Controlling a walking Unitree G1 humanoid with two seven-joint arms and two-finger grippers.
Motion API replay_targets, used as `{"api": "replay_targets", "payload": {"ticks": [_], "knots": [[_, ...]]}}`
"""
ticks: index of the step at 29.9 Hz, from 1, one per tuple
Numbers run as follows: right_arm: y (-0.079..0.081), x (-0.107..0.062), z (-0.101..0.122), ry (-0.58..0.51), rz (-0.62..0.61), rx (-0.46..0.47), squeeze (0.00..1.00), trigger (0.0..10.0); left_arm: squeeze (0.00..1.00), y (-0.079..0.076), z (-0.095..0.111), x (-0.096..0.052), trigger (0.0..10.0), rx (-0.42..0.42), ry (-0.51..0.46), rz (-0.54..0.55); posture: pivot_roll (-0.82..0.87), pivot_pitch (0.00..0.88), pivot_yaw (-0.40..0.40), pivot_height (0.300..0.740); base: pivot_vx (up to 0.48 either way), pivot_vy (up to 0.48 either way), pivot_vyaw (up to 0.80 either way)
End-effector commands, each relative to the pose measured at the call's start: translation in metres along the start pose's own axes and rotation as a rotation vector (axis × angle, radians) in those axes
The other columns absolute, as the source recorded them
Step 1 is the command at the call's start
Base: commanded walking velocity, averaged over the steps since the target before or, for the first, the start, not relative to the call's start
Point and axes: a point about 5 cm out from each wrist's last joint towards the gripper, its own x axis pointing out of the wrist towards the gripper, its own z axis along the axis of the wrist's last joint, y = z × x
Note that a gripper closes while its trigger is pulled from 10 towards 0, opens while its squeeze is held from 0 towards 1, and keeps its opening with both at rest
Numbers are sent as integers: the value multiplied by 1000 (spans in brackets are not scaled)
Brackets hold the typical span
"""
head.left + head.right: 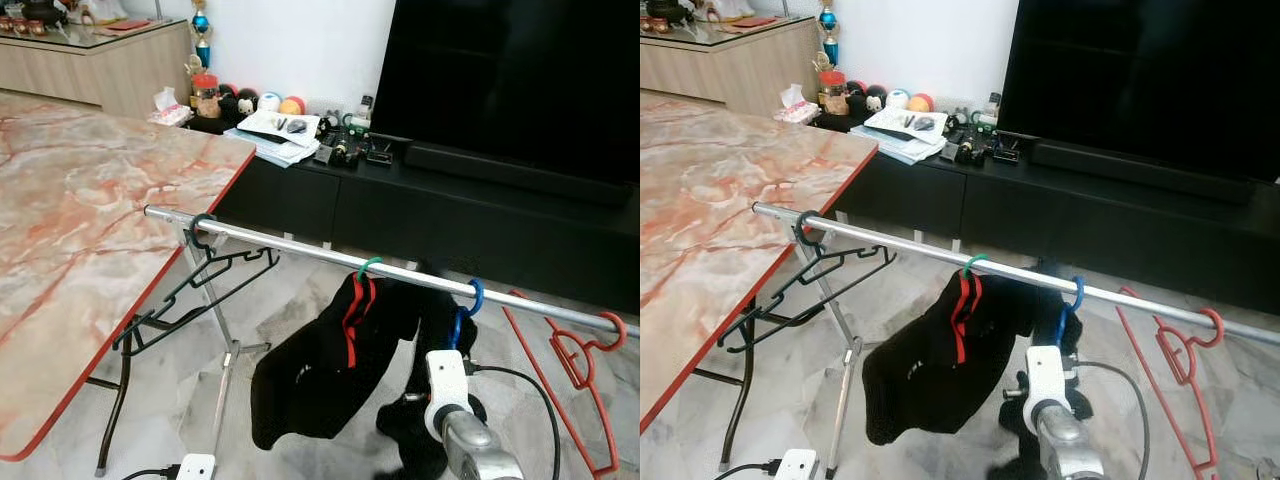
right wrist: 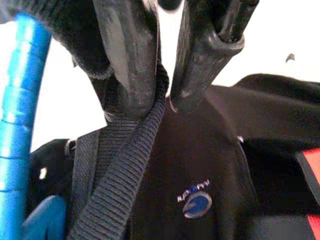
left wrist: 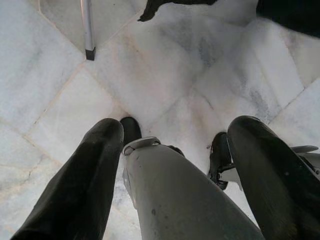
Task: Hang hanger
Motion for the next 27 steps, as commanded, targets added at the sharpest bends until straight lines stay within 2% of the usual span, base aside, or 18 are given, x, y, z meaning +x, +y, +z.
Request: {"api": "replay_targets", "payload": {"ticks": [1,9,12,13,14,15,17,20,24,27], "knots": [[-4,0,-3,21,-7,-29,0,10000,0,-1,-3,0,10000,5,21,-7,115,0,-81,740,0,0,0],[-10,0,-5,30,-34,-42,0,10000,0,-1,-3,0,10000,7,22,-8,117,0,-81,740,0,0,0],[-11,0,-4,20,-43,-82,0,10000,0,-1,-3,0,10000,8,22,-8,118,0,-80,740,0,0,0],[-11,0,6,-73,-59,-80,0,10000,0,-1,-3,0,10000,9,23,-9,120,0,-81,740,0,0,0],[-10,-2,19,-177,-65,-40,0,10000,0,-1,-3,0,10000,9,23,-8,118,0,-80,740,0,0,0],[-10,-2,19,-177,-65,-40,0,10000,0,-1,-3,0,10000,9,23,-8,118,0,-80,740,0,0,0],[-12,-6,33,-295,-90,15,0,10000,0,-1,-3,0,10000,11,24,-9,115,0,-82,740,0,0,0],[-13,-10,38,-356,-98,61,0,10000,0,-1,-3,0,10000,11,25,-9,115,0,-83,740,0,0,0],[-14,-12,41,-390,-107,73,0,10000,0,-1,-3,0,10000,10,24,-10,115,0,-84,740,0,0,0],[-19,-20,49,-486,-149,107,0,10000,0,-1,-3,0,10000,10,24,-10,113,0,-86,740,0,0,0]]}}
